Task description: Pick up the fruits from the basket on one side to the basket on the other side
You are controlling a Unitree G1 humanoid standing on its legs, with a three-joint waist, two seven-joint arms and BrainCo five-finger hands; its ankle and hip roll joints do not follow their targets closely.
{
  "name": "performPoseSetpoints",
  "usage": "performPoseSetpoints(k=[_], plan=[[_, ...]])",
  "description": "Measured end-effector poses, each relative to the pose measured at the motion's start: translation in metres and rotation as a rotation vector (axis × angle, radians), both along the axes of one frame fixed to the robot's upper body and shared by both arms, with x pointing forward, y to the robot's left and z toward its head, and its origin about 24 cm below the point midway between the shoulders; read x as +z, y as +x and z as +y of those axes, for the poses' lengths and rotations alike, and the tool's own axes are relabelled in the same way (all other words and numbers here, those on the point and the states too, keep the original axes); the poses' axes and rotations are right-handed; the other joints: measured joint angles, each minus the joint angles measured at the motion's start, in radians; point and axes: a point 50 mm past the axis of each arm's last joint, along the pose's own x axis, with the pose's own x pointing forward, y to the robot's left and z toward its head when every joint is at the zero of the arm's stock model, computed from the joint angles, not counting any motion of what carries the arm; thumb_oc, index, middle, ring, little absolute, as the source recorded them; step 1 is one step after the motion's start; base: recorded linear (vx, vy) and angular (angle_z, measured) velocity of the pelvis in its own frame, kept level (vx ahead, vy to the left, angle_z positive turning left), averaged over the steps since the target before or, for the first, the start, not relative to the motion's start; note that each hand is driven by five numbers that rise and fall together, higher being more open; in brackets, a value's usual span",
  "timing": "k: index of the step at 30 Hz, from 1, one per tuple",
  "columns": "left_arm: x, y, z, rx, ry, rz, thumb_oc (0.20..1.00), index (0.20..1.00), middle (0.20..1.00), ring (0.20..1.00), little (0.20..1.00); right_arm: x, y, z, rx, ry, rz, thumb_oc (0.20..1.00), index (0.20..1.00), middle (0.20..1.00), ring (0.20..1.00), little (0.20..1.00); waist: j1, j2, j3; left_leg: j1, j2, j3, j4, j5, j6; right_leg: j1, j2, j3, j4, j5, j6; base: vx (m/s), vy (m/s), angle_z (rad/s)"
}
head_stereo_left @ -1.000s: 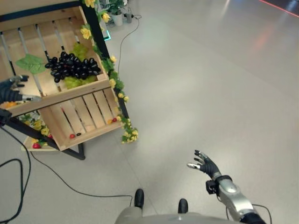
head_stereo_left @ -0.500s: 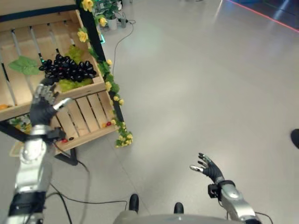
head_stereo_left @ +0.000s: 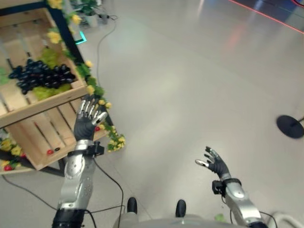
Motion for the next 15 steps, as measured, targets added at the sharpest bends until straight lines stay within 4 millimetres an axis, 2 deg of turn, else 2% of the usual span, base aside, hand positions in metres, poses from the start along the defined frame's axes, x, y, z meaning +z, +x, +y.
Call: performPoseSetpoints(k=[3, 4, 5, 6, 7, 8, 9, 10, 11, 12, 13, 14, 15], plan=[[-0.004, 0.001, -0.008, -0.032, 0.022, 0.023, 1.000, 1.000, 1.000, 1.000, 1.000, 0.004, 0.000, -0.006, -0.032, -0.016, -0.019, 1.000, 1.000, 1.000, 1.000, 1.000, -0.020, 0.003, 0.012, 0.020, 0.009, 0.049, 0.000, -0.010, -0.006, -0.020, 0.010, 0.006, 0.002, 0.014, -0.007, -0.11, -0.019, -0.61], [-0.003, 0.000, -0.005, -0.023, 0.044, 0.028, 1.000, 1.000, 1.000, 1.000, 1.000, 0.009, 0.007, -0.004, -0.023, -0.016, -0.052, 1.000, 1.000, 1.000, 1.000, 1.000, 0.003, 0.004, 0.023, 0.037, 0.020, 0.093, 0.000, -0.021, -0.010, -0.036, 0.002, -0.051, 0.002, 0.029, -0.017, -0.16, -0.033, -0.94], [-0.004, 0.000, -0.006, -0.030, 0.046, 0.033, 1.000, 1.000, 1.000, 1.000, 1.000, 0.011, 0.009, -0.005, -0.026, -0.019, -0.059, 1.000, 1.000, 1.000, 1.000, 1.000, 0.007, 0.017, 0.033, 0.040, 0.043, 0.164, 0.012, -0.022, -0.012, -0.044, -0.013, -0.130, -0.009, 0.000, -0.027, -0.13, -0.025, -1.43], [-0.005, 0.000, -0.007, -0.031, 0.041, 0.036, 1.000, 1.000, 1.000, 1.000, 1.000, 0.016, 0.016, -0.006, -0.024, -0.029, -0.083, 1.000, 1.000, 1.000, 1.000, 1.000, 0.019, 0.042, 0.044, 0.047, 0.087, 0.247, 0.021, -0.025, -0.016, -0.055, -0.073, -0.356, 0.086, -0.019, -0.031, -0.05, -0.006, -1.09], [-0.006, 0.001, -0.008, -0.034, 0.039, 0.042, 1.000, 1.000, 1.000, 1.000, 1.000, 0.019, 0.019, -0.006, -0.023, -0.033, -0.094, 1.000, 1.000, 1.000, 1.000, 1.000, 0.031, 0.057, 0.047, 0.053, 0.105, 0.300, 0.027, -0.027, -0.022, -0.058, -0.132, -0.461, 0.149, -0.032, -0.014, -0.01, -0.018, -1.44], [-0.005, 0.002, -0.008, -0.036, 0.044, 0.043, 1.000, 1.000, 1.000, 1.000, 1.000, 0.022, 0.023, -0.004, -0.021, -0.031, -0.113, 1.000, 1.000, 1.000, 1.000, 1.000, 0.051, 0.056, 0.045, 0.079, 0.114, 0.349, 0.028, -0.033, -0.032, -0.057, -0.233, -0.529, 0.227, -0.045, -0.001, -0.04, -0.027, -1.02], [-0.005, 0.002, -0.007, -0.033, 0.044, 0.045, 1.000, 1.000, 1.000, 1.000, 1.000, 0.025, 0.025, -0.003, -0.017, -0.031, -0.124, 1.000, 1.000, 1.000, 1.000, 1.000, 0.062, 0.055, 0.044, 0.094, 0.114, 0.371, 0.027, -0.036, -0.041, -0.052, -0.276, -0.560, 0.260, -0.058, -0.005, 0.03, -0.081, -1.31], [-0.007, -0.001, -0.003, -0.027, 0.060, 0.058, 1.000, 1.000, 1.000, 1.000, 1.000, 0.029, 0.026, 0.002, -0.006, -0.023, -0.147, 1.000, 1.000, 1.000, 1.000, 1.000, 0.083, 0.034, 0.030, 0.122, 0.103, 0.363, 0.024, -0.041, -0.049, -0.040, -0.325, -0.559, 0.255, -0.028, -0.008, 0.04, -0.130, -1.17], [-0.008, -0.002, 0.001, -0.023, 0.081, 0.072, 1.000, 1.000, 1.000, 1.000, 1.000, 0.030, 0.025, 0.005, 0.004, -0.016, -0.154, 1.000, 1.000, 1.000, 1.000, 1.000, 0.091, 0.000, 0.010, 0.138, 0.101, 0.337, 0.028, -0.047, -0.065, -0.039, -0.325, -0.546, 0.254, 0.028, 0.026, 0.05, -0.214, -1.18], [-0.013, -0.002, 0.001, -0.014, 0.071, 0.091, 1.000, 1.000, 1.000, 1.000, 1.000, 0.033, 0.027, 0.004, 0.009, -0.024, -0.162, 1.000, 1.000, 1.000, 1.000, 1.000, 0.092, 0.014, 0.005, 0.146, 0.119, 0.335, 0.032, -0.046, -0.064, -0.041, -0.307, -0.529, 0.258, 0.027, 0.052, 0.06, -0.191, -0.86], [-0.026, -0.001, -0.004, -0.029, 0.055, 0.148, 1.000, 1.000, 1.000, 1.000, 1.000, 0.037, 0.027, -0.001, -0.003, -0.042, -0.179, 1.000, 1.000, 1.000, 1.000, 1.000, 0.057, 0.036, 0.001, 0.120, 0.160, 0.317, 0.105, -0.042, -0.058, -0.046, -0.281, -0.521, 0.262, 0.010, 0.033, 0.06, -0.189, -0.47], [-0.030, -0.001, -0.009, -0.041, 0.043, 0.164, 1.000, 1.000, 1.000, 1.000, 1.000, 0.040, 0.028, -0.003, -0.005, -0.051, -0.188, 1.000, 1.000, 1.000, 1.000, 1.000, 0.042, 0.038, -0.001, 0.095, 0.171, 0.308, 0.153, -0.044, -0.057, -0.043, -0.279, -0.513, 0.259, 0.005, 0.027, 0.05, -0.112, -0.27], [-0.033, -0.001, -0.015, -0.059, 0.028, 0.174, 1.000, 1.000, 1.000, 1.000, 1.000, 0.041, 0.024, -0.009, -0.014, -0.069, -0.184, 1.000, 1.000, 1.000, 1.000, 1.000, 0.013, 0.038, -0.003, 0.075, 0.159, 0.278, 0.155, -0.065, -0.061, -0.044, -0.279, -0.505, 0.254, 0.004, 0.025, 0.05, -0.237, -0.29]])
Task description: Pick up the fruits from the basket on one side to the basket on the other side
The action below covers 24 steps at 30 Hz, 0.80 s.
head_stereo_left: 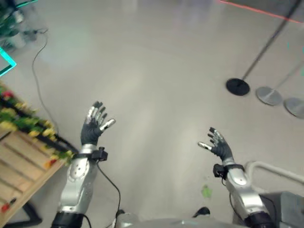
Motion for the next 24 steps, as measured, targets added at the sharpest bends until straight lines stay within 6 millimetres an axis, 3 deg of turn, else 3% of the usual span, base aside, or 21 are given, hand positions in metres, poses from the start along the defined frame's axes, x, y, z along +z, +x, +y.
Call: performPoseSetpoints(k=[1, 3, 4, 7, 8, 10, 11, 12, 13, 14, 15, 17, 19, 20, 21, 22, 23, 24], plan=[[-0.002, 0.000, -0.011, -0.034, -0.021, 0.003, 1.000, 1.000, 1.000, 1.000, 1.000, 0.005, -0.005, -0.014, -0.020, -0.041, -0.003, 1.000, 1.000, 1.000, 1.000, 1.000, -0.025, 0.029, -0.013, 0.005, -0.053, -0.019, -0.108, -0.001, 0.012, -0.009, 0.020, 0.030, -0.015, 0.002, 0.009, 0.05, -0.240, -0.55], [-0.002, 0.001, -0.012, -0.031, -0.036, -0.004, 1.000, 1.000, 1.000, 1.000, 1.000, -0.001, -0.014, -0.026, -0.060, -0.058, 0.033, 1.000, 1.000, 1.000, 1.000, 1.000, -0.060, 0.052, -0.032, 0.041, -0.029, -0.010, -0.107, -0.004, -0.053, -0.030, 0.058, 0.083, 0.006, -0.025, 0.012, 0.04, -0.286, -0.83], [0.000, 0.002, -0.012, -0.031, -0.033, -0.011, 1.000, 1.000, 1.000, 1.000, 1.000, -0.002, -0.018, -0.027, -0.060, -0.059, 0.039, 1.000, 1.000, 1.000, 1.000, 1.000, -0.088, 0.046, -0.042, 0.040, -0.017, 0.006, -0.098, -0.009, -0.053, -0.053, 0.069, 0.103, 0.013, -0.035, 0.012, 0.02, -0.236, -0.73], [0.000, 0.003, -0.009, -0.019, -0.037, -0.014, 1.000, 1.000, 1.000, 1.000, 1.000, -0.004, -0.020, -0.024, -0.060, -0.046, 0.041, 1.000, 1.000, 1.000, 1.000, 1.000, -0.100, 0.039, -0.044, 0.041, 0.024, 0.041, -0.035, -0.008, -0.041, -0.122, 0.122, 0.189, 0.035, -0.051, -0.026, 0.06, -0.321, -1.12], [-0.004, 0.004, -0.009, -0.016, -0.043, 0.005, 1.000, 1.000, 1.000, 1.000, 1.000, -0.004, -0.020, -0.024, -0.059, -0.046, 0.042, 1.000, 1.000, 1.000, 1.000, 1.000, -0.096, 0.039, -0.044, 0.051, 0.042, 0.033, 0.005, 0.003, -0.013, -0.137, 0.143, 0.211, 0.053, -0.065, -0.049, 0.07, -0.374, -1.02], [-0.009, 0.003, -0.006, -0.004, -0.043, 0.028, 1.000, 1.000, 1.000, 1.000, 1.000, -0.005, -0.020, -0.023, -0.060, -0.042, 0.045, 1.000, 1.000, 1.000, 1.000, 1.000, -0.079, 0.041, -0.040, 0.040, 0.085, -0.019, 0.115, 0.014, 0.002, -0.140, 0.177, 0.238, 0.083, -0.112, -0.082, 0.09, -0.268, -1.19], [-0.012, -0.001, -0.003, 0.014, -0.046, 0.043, 1.000, 1.000, 1.000, 1.000, 1.000, -0.003, -0.014, -0.018, -0.040, -0.040, 0.030, 1.000, 1.000, 1.000, 1.000, 1.000, -0.072, 0.029, -0.036, 0.016, 0.096, -0.116, 0.265, 0.055, 0.059, -0.136, 0.235, 0.311, 0.062, -0.107, -0.114, 0.24, -0.163, -1.85], [-0.014, -0.003, 0.000, 0.033, -0.051, 0.049, 1.000, 1.000, 1.000, 1.000, 1.000, 0.001, -0.007, -0.013, -0.017, -0.038, 0.012, 1.000, 1.000, 1.000, 1.000, 1.000, -0.042, 0.001, -0.031, -0.010, 0.061, -0.226, 0.329, 0.028, 0.061, -0.147, 0.247, 0.386, 0.045, -0.094, -0.127, 0.35, -0.215, -2.80], [-0.018, -0.006, -0.001, 0.040, -0.059, 0.063, 1.000, 1.000, 1.000, 1.000, 1.000, 0.015, 0.007, -0.004, 0.024, -0.038, -0.058, 1.000, 1.000, 1.000, 1.000, 1.000, -0.006, -0.029, -0.029, -0.061, -0.112, -0.438, 0.327, -0.105, -0.007, -0.147, 0.273, 0.520, -0.034, -0.064, -0.149, 0.29, -0.177, -2.39], [-0.020, -0.007, -0.004, 0.037, -0.072, 0.071, 1.000, 1.000, 1.000, 1.000, 1.000, 0.020, 0.011, -0.003, 0.032, -0.044, -0.082, 1.000, 1.000, 1.000, 1.000, 1.000, -0.006, -0.035, -0.022, -0.078, -0.177, -0.502, 0.299, -0.137, 0.001, -0.136, 0.278, 0.570, -0.069, -0.044, -0.152, 0.24, -0.137, -2.31], [-0.021, -0.004, -0.014, 0.021, -0.105, 0.071, 1.000, 1.000, 1.000, 1.000, 1.000, 0.022, 0.013, -0.006, 0.028, -0.049, -0.092, 1.000, 1.000, 1.000, 1.000, 1.000, -0.009, -0.015, -0.020, -0.136, -0.224, -0.525, 0.266, -0.146, 0.022, -0.106, 0.298, 0.578, -0.114, -0.016, -0.151, 0.20, -0.005, -1.22], [-0.021, -0.002, -0.023, -0.003, -0.125, 0.065, 1.000, 1.000, 1.000, 1.000, 1.000, 0.020, 0.008, -0.011, 0.009, -0.054, -0.081, 1.000, 1.000, 1.000, 1.000, 1.000, -0.024, 0.008, -0.021, -0.216, -0.220, -0.511, 0.256, -0.120, 0.054, -0.076, 0.329, 0.537, -0.128, -0.038, -0.172, 0.29, -0.017, -1.03], [-0.022, -0.004, -0.019, 0.008, -0.110, 0.073, 1.000, 1.000, 1.000, 1.000, 1.000, 0.009, -0.004, -0.011, 0.003, -0.047, -0.035, 1.000, 1.000, 1.000, 1.000, 1.000, -0.023, -0.010, -0.021, -0.298, -0.278, -0.545, 0.193, -0.118, 0.055, -0.063, 0.325, 0.527, -0.126, -0.060, -0.177, 0.29, -0.014, -1.62], [-0.024, -0.005, -0.019, 0.022, -0.122, 0.081, 1.000, 1.000, 1.000, 1.000, 1.000, 0.007, -0.009, -0.016, 0.007, -0.070, -0.016, 1.000, 1.000, 1.000, 1.000, 1.000, 0.000, 0.027, -0.015, -0.321, -0.279, -0.573, 0.138, -0.095, 0.097, -0.051, 0.361, 0.569, -0.108, -0.062, -0.160, 0.25, 0.002, -1.71], [-0.027, -0.007, -0.020, 0.027, -0.132, 0.092, 1.000, 1.000, 1.000, 1.000, 1.000, 0.007, -0.010, -0.021, 0.014, -0.096, -0.004, 1.000, 1.000, 1.000, 1.000, 1.000, -0.001, 0.085, -0.027, -0.328, -0.249, -0.616, 0.094, -0.108, 0.080, -0.055, 0.418, 0.592, -0.079, -0.076, -0.153, 0.33, 0.018, -2.07], [-0.033, -0.008, -0.016, 0.047, -0.130, 0.116, 1.000, 1.000, 1.000, 1.000, 1.000, 0.001, -0.013, -0.021, 0.009, -0.093, 0.027, 1.000, 1.000, 1.000, 1.000, 1.000, 0.011, 0.114, -0.030, -0.321, -0.225, -0.632, 0.123, -0.003, 0.076, -0.098, 0.460, 0.662, 0.041, -0.129, -0.140, 0.17, 0.018, -1.53], [-0.033, -0.010, -0.011, 0.063, -0.121, 0.121, 1.000, 1.000, 1.000, 1.000, 1.000, -0.004, -0.017, -0.018, 0.013, -0.079, 0.043, 1.000, 1.000, 1.000, 1.000, 1.000, 0.009, 0.094, -0.036, -0.321, -0.239, -0.644, 0.122, -0.002, 0.074, -0.176, 0.461, 0.697, 0.259, -0.232, -0.124, 0.24, 0.027, -1.26], [-0.031, -0.009, -0.010, 0.058, -0.113, 0.112, 1.000, 1.000, 1.000, 1.000, 1.000, -0.007, -0.020, -0.017, 0.010, -0.074, 0.054, 1.000, 1.000, 1.000, 1.000, 1.000, 0.009, 0.075, -0.039, -0.318, -0.257, -0.656, 0.112, 0.000, 0.072, -0.175, 0.459, 0.719, 0.274, -0.267, -0.123, 0.16, 0.032, -0.44]])
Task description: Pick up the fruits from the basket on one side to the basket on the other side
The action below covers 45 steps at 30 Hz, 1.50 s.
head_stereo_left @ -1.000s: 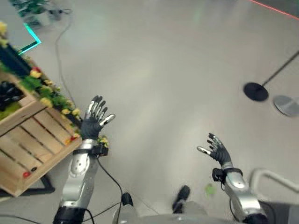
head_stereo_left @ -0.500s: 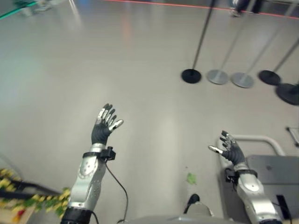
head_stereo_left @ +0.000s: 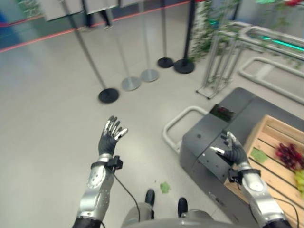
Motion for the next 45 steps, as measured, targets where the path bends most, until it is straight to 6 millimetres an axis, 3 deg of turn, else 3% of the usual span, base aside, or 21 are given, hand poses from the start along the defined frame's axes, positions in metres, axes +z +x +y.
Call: performPoseSetpoints(k=[1, 2, 5, 7, 9, 10, 11, 13, 15, 19, 20, 24, 26, 27, 28, 30, 32, 39, 41, 44, 45], plan=[[0.006, 0.004, -0.001, -0.003, -0.001, -0.025, 1.000, 1.000, 1.000, 1.000, 1.000, -0.001, 0.001, 0.000, -0.006, 0.006, 0.003, 1.000, 1.000, 1.000, 1.000, 1.000, -0.016, -0.026, 0.021, 0.025, -0.022, -0.038, -0.013, 0.009, -0.004, 0.062, -0.008, 0.030, -0.110, -0.029, -0.045, 0.22, 0.060, -0.03], [0.005, 0.004, -0.001, -0.004, 0.001, -0.021, 1.000, 1.000, 1.000, 1.000, 1.000, -0.001, 0.004, 0.002, -0.006, 0.014, -0.003, 1.000, 1.000, 1.000, 1.000, 1.000, -0.013, -0.024, 0.029, 0.026, -0.033, -0.086, -0.018, 0.011, 0.001, 0.081, 0.002, 0.054, -0.143, -0.018, -0.051, 0.27, 0.160, -0.24], [0.004, 0.004, -0.003, -0.007, -0.004, -0.019, 1.000, 1.000, 1.000, 1.000, 1.000, 0.007, 0.012, 0.005, 0.012, 0.017, -0.039, 1.000, 1.000, 1.000, 1.000, 1.000, -0.015, -0.030, 0.050, 0.066, -0.040, -0.104, -0.056, 0.015, 0.002, 0.140, 0.011, 0.109, -0.216, 0.010, -0.044, 0.16, 0.158, -0.37], [0.003, 0.002, -0.001, -0.005, 0.004, -0.012, 1.000, 1.000, 1.000, 1.000, 1.000, 0.011, 0.017, 0.011, 0.029, 0.038, -0.061, 1.000, 1.000, 1.000, 1.000, 1.000, 0.009, -0.039, 0.053, 0.098, -0.040, -0.083, -0.055, 0.007, 0.009, 0.192, 0.000, 0.206, -0.290, 0.035, -0.022, 0.18, 0.196, -0.71], [0.010, 0.008, 0.000, -0.011, 0.018, -0.039, 1.000, 1.000, 1.000, 1.000, 1.000, 0.014, 0.025, 0.019, 0.035, 0.073, -0.086, 1.000, 1.000, 1.000, 1.000, 1.000, 0.030, -0.080, 0.076, 0.048, -0.088, -0.041, 0.086, -0.039, 0.025, 0.253, -0.042, 0.266, -0.366, 0.064, -0.010, 0.09, 0.127, -0.77], [0.012, 0.010, 0.001, -0.017, 0.030, -0.044, 1.000, 1.000, 1.000, 1.000, 1.000, 0.012, 0.022, 0.021, 0.032, 0.085, -0.084, 1.000, 1.000, 1.000, 1.000, 1.000, 0.029, -0.096, 0.071, 0.064, -0.090, -0.039, 0.019, -0.039, 0.043, 0.248, -0.039, 0.279, -0.359, 0.064, -0.008, 0.00, 0.074, -0.98], [0.014, 0.011, 0.007, -0.010, 0.057, -0.049, 1.000, 1.000, 1.000, 1.000, 1.000, 0.018, 0.028, 0.025, 0.045, 0.090, -0.111, 1.000, 1.000, 1.000, 1.000, 1.000, 0.028, -0.085, 0.072, 0.110, -0.033, -0.024, -0.132, 0.030, 0.049, 0.213, 0.000, 0.281, -0.316, 0.052, 0.013, -0.01, 0.068, -1.48], [0.019, 0.014, 0.017, 0.004, 0.117, -0.045, 1.000, 1.000, 1.000, 1.000, 1.000, 0.023, 0.035, 0.035, 0.073, 0.106, -0.134, 1.000, 1.000, 1.000, 1.000, 1.000, 0.037, -0.114, 0.088, 0.130, -0.011, 0.065, -0.157, 0.038, 0.062, 0.145, -0.012, 0.219, -0.237, 0.035, 0.079, 0.00, 0.053, -1.28], [0.022, 0.019, 0.017, 0.002, 0.125, -0.043, 1.000, 1.000, 1.000, 1.000, 1.000, 0.022, 0.034, 0.033, 0.067, 0.100, -0.131, 1.000, 1.000, 1.000, 1.000, 1.000, 0.011, -0.115, 0.096, 0.143, -0.003, 0.087, -0.152, 0.028, 0.077, 0.107, -0.051, 0.082, -0.191, 0.061, 0.132, -0.01, 0.068, -0.68], [0.028, 0.024, 0.015, 0.012, 0.119, -0.067, 1.000, 1.000, 1.000, 1.000, 1.000, 0.021, 0.035, 0.034, 0.067, 0.103, -0.127, 1.000, 1.000, 1.000, 1.000, 1.000, 0.020, -0.092, 0.109, 0.165, 0.044, 0.168, -0.160, 0.021, 0.082, 0.093, -0.168, -0.167, -0.225, 0.074, 0.152, -0.02, -0.031, -0.77], [0.030, 0.026, 0.015, 0.014, 0.119, -0.076, 1.000, 1.000, 1.000, 1.000, 1.000, 0.021, 0.036, 0.036, 0.065, 0.107, -0.131, 1.000, 1.000, 1.000, 1.000, 1.000, 0.018, -0.090, 0.112, 0.163, 0.070, 0.196, -0.168, 0.011, 0.071, 0.090, -0.212, -0.178, -0.298, 0.100, 0.186, 0.04, -0.031, -0.73], [0.022, 0.019, 0.024, 0.057, 0.123, -0.038, 1.000, 1.000, 1.000, 1.000, 1.000, 0.020, 0.035, 0.041, 0.049, 0.136, -0.136, 1.000, 1.000, 1.000, 1.000, 1.000, 0.017, -0.127, 0.098, 0.188, 0.081, 0.297, -0.210, 0.020, 0.036, 0.093, -0.337, -0.296, -0.435, 0.170, 0.214, 0.06, -0.047, -0.74], [0.019, 0.016, 0.027, 0.068, 0.125, -0.024, 1.000, 1.000, 1.000, 1.000, 1.000, 0.017, 0.033, 0.041, 0.041, 0.136, -0.125, 1.000, 1.000, 1.000, 1.000, 1.000, 0.014, -0.140, 0.092, 0.202, 0.083, 0.321, -0.226, 0.017, 0.015, 0.096, -0.367, -0.333, -0.464, 0.194, 0.210, 0.14, -0.061, -0.52], [0.016, 0.010, 0.034, 0.094, 0.133, -0.006, 1.000, 1.000, 1.000, 1.000, 1.000, 0.012, 0.028, 0.044, 0.031, 0.155, -0.108, 1.000, 1.000, 1.000, 1.000, 1.000, 0.011, -0.175, 0.075, 0.227, 0.076, 0.342, -0.246, 0.022, -0.028, 0.130, -0.370, -0.354, -0.485, 0.233, 0.206, 0.15, -0.072, -0.39], [0.012, 0.007, 0.036, 0.114, 0.119, 0.007, 1.000, 1.000, 1.000, 1.000, 1.000, 0.010, 0.027, 0.043, 0.028, 0.153, -0.099, 1.000, 1.000, 1.000, 1.000, 1.000, 0.006, -0.171, 0.077, 0.250, 0.088, 0.343, -0.256, 0.022, -0.049, 0.145, -0.361, -0.352, -0.495, 0.328, 0.200, 0.29, -0.180, -0.34], [-0.003, 0.000, 0.020, 0.104, 0.053, 0.053, 1.000, 1.000, 1.000, 1.000, 1.000, 0.007, 0.021, 0.030, 0.010, 0.109, -0.070, 1.000, 1.000, 1.000, 1.000, 1.000, -0.005, -0.093, 0.069, 0.273, 0.162, 0.332, -0.265, 0.017, -0.063, 0.170, -0.268, -0.341, -0.498, 0.309, 0.150, 0.20, -0.146, -0.19], [-0.005, 0.002, 0.010, 0.083, 0.024, 0.055, 1.000, 1.000, 1.000, 1.000, 1.000, 0.007, 0.018, 0.018, -0.003, 0.073, -0.057, 1.000, 1.000, 1.000, 1.000, 1.000, -0.042, -0.059, 0.058, 0.277, 0.192, 0.313, -0.264, 0.021, -0.061, 0.188, -0.231, -0.315, -0.494, 0.284, 0.135, 0.14, -0.136, 0.20], [-0.003, 0.005, 0.009, 0.070, 0.020, 0.049, 1.000, 1.000, 1.000, 1.000, 1.000, 0.010, 0.019, 0.012, 0.008, 0.049, -0.055, 1.000, 1.000, 1.000, 1.000, 1.000, -0.044, -0.057, 0.060, 0.283, 0.203, 0.309, -0.141, 0.020, -0.079, 0.212, -0.218, -0.294, -0.458, 0.227, 0.121, 0.10, -0.212, -0.12], [-0.004, 0.003, 0.014, 0.081, 0.028, 0.058, 1.000, 1.000, 1.000, 1.000, 1.000, 0.012, 0.024, 0.021, 0.054, 0.055, -0.061, 1.000, 1.000, 1.000, 1.000, 1.000, -0.029, -0.069, 0.073, 0.255, 0.208, 0.285, -0.031, 0.016, -0.088, 0.208, -0.216, -0.262, -0.412, 0.199, 0.106, 0.06, -0.347, -0.30], [-0.006, 0.006, 0.016, 0.082, 0.013, 0.068, 1.000, 1.000, 1.000, 1.000, 1.000, 0.017, 0.028, 0.023, 0.067, 0.062, -0.082, 1.000, 1.000, 1.000, 1.000, 1.000, 0.003, -0.105, 0.102, 0.051, 0.204, 0.190, 0.346, 0.092, -0.138, 0.227, -0.209, -0.256, -0.374, 0.143, 0.050, 0.12, -0.148, 0.06], [-0.006, 0.007, 0.014, 0.078, -0.003, 0.066, 1.000, 1.000, 1.000, 1.000, 1.000, 0.017, 0.027, 0.021, 0.056, 0.062, -0.079, 1.000, 1.000, 1.000, 1.000, 1.000, 0.003, -0.124, 0.111, 0.029, 0.168, 0.161, 0.363, 0.051, -0.153, 0.233, -0.224, -0.256, -0.384, 0.146, 0.046, 0.23, -0.054, 0.09]])
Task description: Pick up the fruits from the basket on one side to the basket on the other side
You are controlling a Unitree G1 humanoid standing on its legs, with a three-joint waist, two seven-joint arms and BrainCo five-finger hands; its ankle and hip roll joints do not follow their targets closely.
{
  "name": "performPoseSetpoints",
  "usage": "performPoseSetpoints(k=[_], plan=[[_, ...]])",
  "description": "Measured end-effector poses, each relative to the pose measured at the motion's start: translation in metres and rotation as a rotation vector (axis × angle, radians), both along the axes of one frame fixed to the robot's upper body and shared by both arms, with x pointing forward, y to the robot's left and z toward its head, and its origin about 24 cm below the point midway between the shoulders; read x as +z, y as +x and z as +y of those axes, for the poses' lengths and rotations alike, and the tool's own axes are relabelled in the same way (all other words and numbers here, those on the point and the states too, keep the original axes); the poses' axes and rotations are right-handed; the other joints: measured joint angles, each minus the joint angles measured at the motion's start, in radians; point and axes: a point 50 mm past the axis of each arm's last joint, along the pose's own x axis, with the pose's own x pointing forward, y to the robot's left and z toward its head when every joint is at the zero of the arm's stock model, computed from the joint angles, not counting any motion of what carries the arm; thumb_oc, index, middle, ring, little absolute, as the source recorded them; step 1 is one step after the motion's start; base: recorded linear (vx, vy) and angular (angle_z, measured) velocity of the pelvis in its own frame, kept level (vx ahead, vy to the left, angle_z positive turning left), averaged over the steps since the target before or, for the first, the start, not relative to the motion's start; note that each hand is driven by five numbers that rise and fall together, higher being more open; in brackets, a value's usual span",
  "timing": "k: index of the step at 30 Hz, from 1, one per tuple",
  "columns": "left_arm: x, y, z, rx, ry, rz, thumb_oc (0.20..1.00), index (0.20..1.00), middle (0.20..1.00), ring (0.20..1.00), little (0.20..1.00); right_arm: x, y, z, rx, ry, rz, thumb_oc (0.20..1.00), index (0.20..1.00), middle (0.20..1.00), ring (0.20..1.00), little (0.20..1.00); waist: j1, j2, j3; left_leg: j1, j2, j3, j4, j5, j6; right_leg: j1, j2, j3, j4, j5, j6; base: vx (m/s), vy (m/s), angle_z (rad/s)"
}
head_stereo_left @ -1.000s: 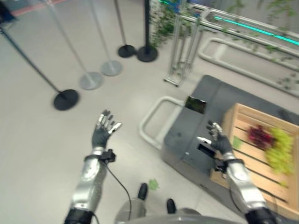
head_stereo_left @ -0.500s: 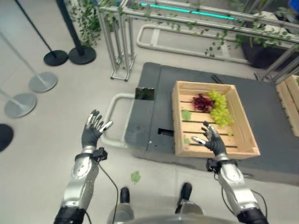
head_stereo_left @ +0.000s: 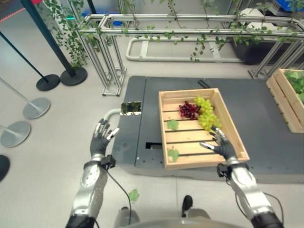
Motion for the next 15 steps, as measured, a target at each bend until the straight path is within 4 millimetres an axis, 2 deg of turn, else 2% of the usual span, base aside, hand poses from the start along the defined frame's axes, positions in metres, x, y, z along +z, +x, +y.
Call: performPoseSetpoints(k=[1, 2, 3, 5, 6, 7, 8, 9, 10, 11, 12, 13, 15], plan=[[-0.002, -0.002, 0.000, 0.002, -0.006, 0.008, 1.000, 1.000, 1.000, 1.000, 1.000, 0.000, -0.001, -0.001, -0.003, -0.001, 0.000, 1.000, 1.000, 1.000, 1.000, 1.000, 0.010, 0.000, 0.001, -0.008, -0.031, -0.012, -0.035, -0.022, 0.005, 0.002, -0.004, 0.008, -0.005, 0.003, -0.005, 0.25, -0.002, -0.14], [-0.007, -0.006, 0.001, 0.009, -0.008, 0.028, 1.000, 1.000, 1.000, 1.000, 1.000, 0.001, 0.000, -0.002, -0.006, 0.003, -0.004, 1.000, 1.000, 1.000, 1.000, 1.000, 0.024, 0.012, 0.007, -0.030, -0.071, -0.012, -0.113, -0.036, 0.033, 0.016, 0.009, 0.007, -0.017, -0.004, -0.005, 0.29, 0.097, -0.28], [-0.008, -0.008, 0.001, 0.011, -0.009, 0.035, 1.000, 1.000, 1.000, 1.000, 1.000, 0.000, -0.001, -0.003, -0.010, 0.003, 0.000, 1.000, 1.000, 1.000, 1.000, 1.000, 0.020, 0.036, 0.008, -0.019, -0.092, 0.010, -0.210, -0.014, 0.080, 0.021, 0.029, 0.001, -0.018, -0.003, -0.010, 0.32, 0.121, -0.21], [-0.009, -0.007, 0.001, 0.009, -0.008, 0.037, 1.000, 1.000, 1.000, 1.000, 1.000, -0.002, -0.001, -0.001, -0.011, 0.009, 0.008, 1.000, 1.000, 1.000, 1.000, 1.000, 0.022, 0.057, 0.010, -0.044, -0.091, 0.016, -0.275, -0.004, 0.096, 0.038, 0.047, 0.000, -0.025, -0.012, -0.005, 0.30, 0.127, -0.17], [-0.012, -0.004, 0.002, 0.013, -0.008, 0.051, 1.000, 1.000, 1.000, 1.000, 1.000, -0.006, -0.002, 0.001, -0.008, 0.011, 0.029, 1.000, 1.000, 1.000, 1.000, 1.000, 0.037, 0.060, 0.010, -0.034, -0.053, 0.009, -0.439, 0.004, 0.101, 0.054, 0.054, -0.007, -0.041, -0.014, -0.004, 0.26, 0.111, -0.30], [-0.014, -0.005, 0.003, 0.017, -0.008, 0.061, 1.000, 1.000, 1.000, 1.000, 1.000, -0.007, -0.002, 0.002, -0.006, 0.011, 0.030, 1.000, 1.000, 1.000, 1.000, 1.000, 0.040, 0.067, 0.010, -0.039, -0.022, 0.010, -0.505, 0.008, 0.098, 0.063, 0.059, -0.007, -0.051, -0.015, -0.003, 0.26, 0.137, -0.61], [-0.021, -0.008, 0.004, 0.024, -0.012, 0.094, 1.000, 1.000, 1.000, 1.000, 1.000, -0.009, -0.005, 0.002, -0.008, 0.011, 0.039, 1.000, 1.000, 1.000, 1.000, 1.000, 0.040, 0.067, 0.010, 0.001, -0.014, -0.005, -0.500, -0.007, 0.080, 0.089, 0.057, -0.006, -0.075, -0.014, 0.010, 0.22, 0.154, -0.28], [-0.024, -0.011, 0.002, 0.026, -0.021, 0.105, 1.000, 1.000, 1.000, 1.000, 1.000, -0.008, -0.008, -0.001, -0.012, 0.002, 0.040, 1.000, 1.000, 1.000, 1.000, 1.000, 0.032, 0.086, 0.001, 0.015, -0.004, 0.012, -0.498, -0.014, 0.086, 0.112, 0.063, -0.008, -0.090, -0.008, 0.037, 0.26, 0.202, 0.16], [-0.023, -0.008, -0.002, 0.019, -0.033, 0.101, 1.000, 1.000, 1.000, 1.000, 1.000, -0.013, -0.015, -0.008, -0.050, 0.001, 0.060, 1.000, 1.000, 1.000, 1.000, 1.000, 0.007, 0.099, 0.001, 0.033, -0.003, 0.032, -0.503, 0.064, 0.100, 0.142, 0.061, 0.000, -0.101, -0.014, 0.068, 0.25, 0.202, 0.40], [-0.022, -0.007, -0.001, 0.018, -0.031, 0.096, 1.000, 1.000, 1.000, 1.000, 1.000, -0.015, -0.016, -0.007, -0.055, 0.009, 0.073, 1.000, 1.000, 1.000, 1.000, 1.000, 0.014, 0.089, 0.001, 0.043, -0.013, 0.046, -0.499, 0.084, 0.113, 0.145, 0.047, 0.014, -0.099, -0.020, 0.077, 0.27, 0.236, 0.17], [-0.021, -0.008, 0.001, 0.019, -0.020, 0.095, 1.000, 1.000, 1.000, 1.000, 1.000, -0.018, -0.017, -0.003, -0.053, 0.024, 0.082, 1.000, 1.000, 1.000, 1.000, 1.000, 0.016, 0.071, -0.004, 0.052, -0.033, 0.065, -0.499, 0.080, 0.122, 0.146, 0.032, 0.029, -0.096, -0.018, 0.083, 0.25, 0.247, -0.15], [-0.017, -0.005, 0.004, 0.019, -0.008, 0.080, 1.000, 1.000, 1.000, 1.000, 1.000, -0.019, -0.018, 0.003, -0.050, 0.050, 0.079, 1.000, 1.000, 1.000, 1.000, 1.000, 0.030, 0.050, -0.007, 0.052, -0.070, 0.076, -0.482, 0.065, 0.141, 0.157, -0.005, 0.033, -0.100, -0.014, 0.084, 0.22, 0.253, -0.08], [-0.009, -0.001, 0.006, 0.011, 0.007, 0.051, 1.000, 1.000, 1.000, 1.000, 1.000, -0.020, -0.017, 0.010, -0.037, 0.074, 0.079, 1.000, 1.000, 1.000, 1.000, 1.000, 0.039, 0.050, -0.007, 0.061, -0.096, 0.083, -0.485, 0.047, 0.158, 0.151, -0.036, 0.038, -0.071, -0.006, 0.085, 0.19, 0.249, 0.13]])
